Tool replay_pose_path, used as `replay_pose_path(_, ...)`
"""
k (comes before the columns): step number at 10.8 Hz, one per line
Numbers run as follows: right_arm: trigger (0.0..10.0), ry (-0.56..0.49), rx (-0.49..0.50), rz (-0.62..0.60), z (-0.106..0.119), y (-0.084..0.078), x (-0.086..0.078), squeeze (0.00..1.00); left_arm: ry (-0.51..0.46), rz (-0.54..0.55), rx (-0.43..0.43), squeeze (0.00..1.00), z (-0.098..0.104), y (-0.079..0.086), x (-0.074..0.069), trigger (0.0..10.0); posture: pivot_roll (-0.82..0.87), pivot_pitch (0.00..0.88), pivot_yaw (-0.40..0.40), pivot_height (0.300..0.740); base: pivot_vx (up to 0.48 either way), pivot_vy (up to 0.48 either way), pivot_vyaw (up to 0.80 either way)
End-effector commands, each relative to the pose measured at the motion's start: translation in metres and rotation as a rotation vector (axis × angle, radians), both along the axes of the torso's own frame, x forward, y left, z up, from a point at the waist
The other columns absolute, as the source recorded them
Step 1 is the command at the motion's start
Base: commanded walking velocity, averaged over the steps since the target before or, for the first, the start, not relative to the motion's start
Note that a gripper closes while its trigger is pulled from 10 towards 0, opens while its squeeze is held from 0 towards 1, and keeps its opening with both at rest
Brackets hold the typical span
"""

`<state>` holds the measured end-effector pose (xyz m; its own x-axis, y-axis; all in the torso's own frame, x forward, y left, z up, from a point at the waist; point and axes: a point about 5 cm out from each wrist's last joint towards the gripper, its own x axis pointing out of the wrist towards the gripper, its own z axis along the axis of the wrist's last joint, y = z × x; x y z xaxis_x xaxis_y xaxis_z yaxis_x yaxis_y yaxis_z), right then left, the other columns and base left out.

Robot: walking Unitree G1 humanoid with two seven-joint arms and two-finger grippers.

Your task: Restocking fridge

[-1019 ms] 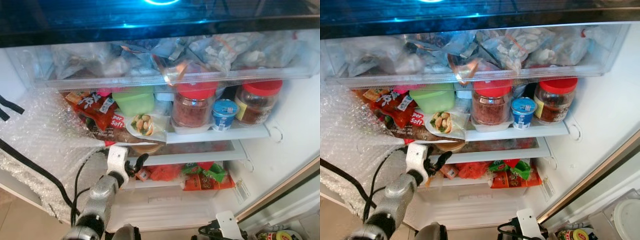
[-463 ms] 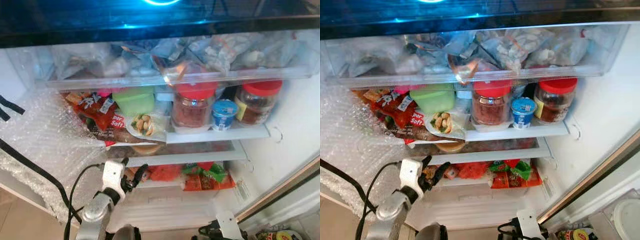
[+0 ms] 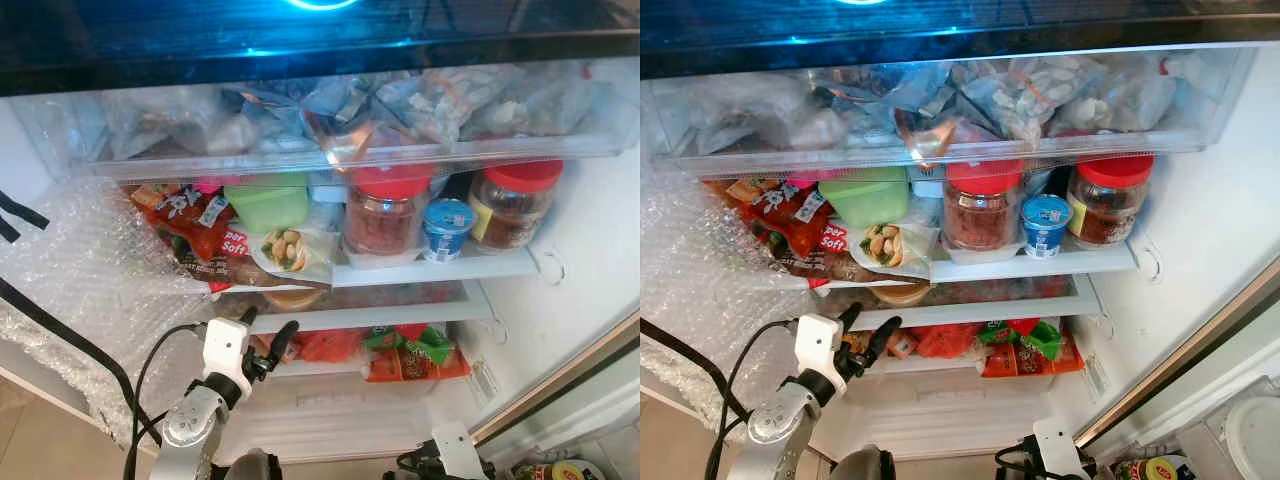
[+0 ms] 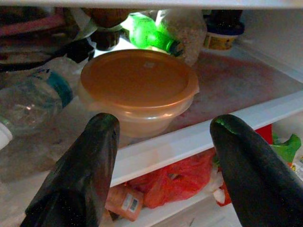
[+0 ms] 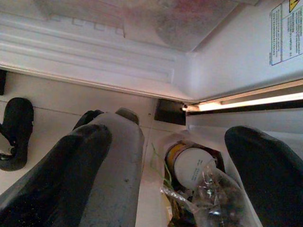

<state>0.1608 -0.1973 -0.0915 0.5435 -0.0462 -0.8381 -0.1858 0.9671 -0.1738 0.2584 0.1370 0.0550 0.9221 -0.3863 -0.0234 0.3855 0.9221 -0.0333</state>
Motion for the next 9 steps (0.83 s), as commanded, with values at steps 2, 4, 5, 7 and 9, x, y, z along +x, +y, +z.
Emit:
replay_pose_path(2, 10.0, 0.122, 0.011, 0.011, -0.0126, 0.0045, -0.0292, 0.0, 0.015, 0.0, 0.03, 0.0, 0.0, 0.0009, -0.0036, 10.0, -0.05, 0.059, 0.026, 0.662, 0.0, 0.0, 0.0)
replay_pose_path(4, 10.0, 0.122, 0.012, 0.012, -0.0127, 0.0053, -0.0292, 0.0, 0.019, -0.003, 0.041, 0.0, 0.0014, 0.0016, -0.0042, 10.0, -0.05, 0.058, 0.029, 0.662, -0.247, 0.0, 0.0)
replay_pose_path(5, 10.0, 0.122, 0.013, 0.011, -0.0127, 0.0054, -0.0292, 0.0, 0.02, 0.001, 0.045, 0.0, 0.0017, 0.0023, -0.004, 10.0, -0.05, 0.058, 0.029, 0.662, -0.262, 0.0, 0.0)
replay_pose_path(7, 10.0, 0.122, 0.012, 0.01, -0.0127, 0.0051, -0.0292, 0.0, 0.027, 0.011, 0.049, 0.0, 0.0021, 0.0033, -0.0036, 10.0, -0.05, 0.054, 0.03, 0.662, -0.264, 0.0, 0.0)
replay_pose_path(9, 10.0, 0.121, 0.012, 0.012, -0.0125, 0.0048, -0.0287, 0.0, 0.032, 0.019, 0.048, 0.0, 0.0021, 0.0036, -0.0022, 10.0, -0.05, 0.047, 0.028, 0.662, -0.268, 0.0, 0.0)
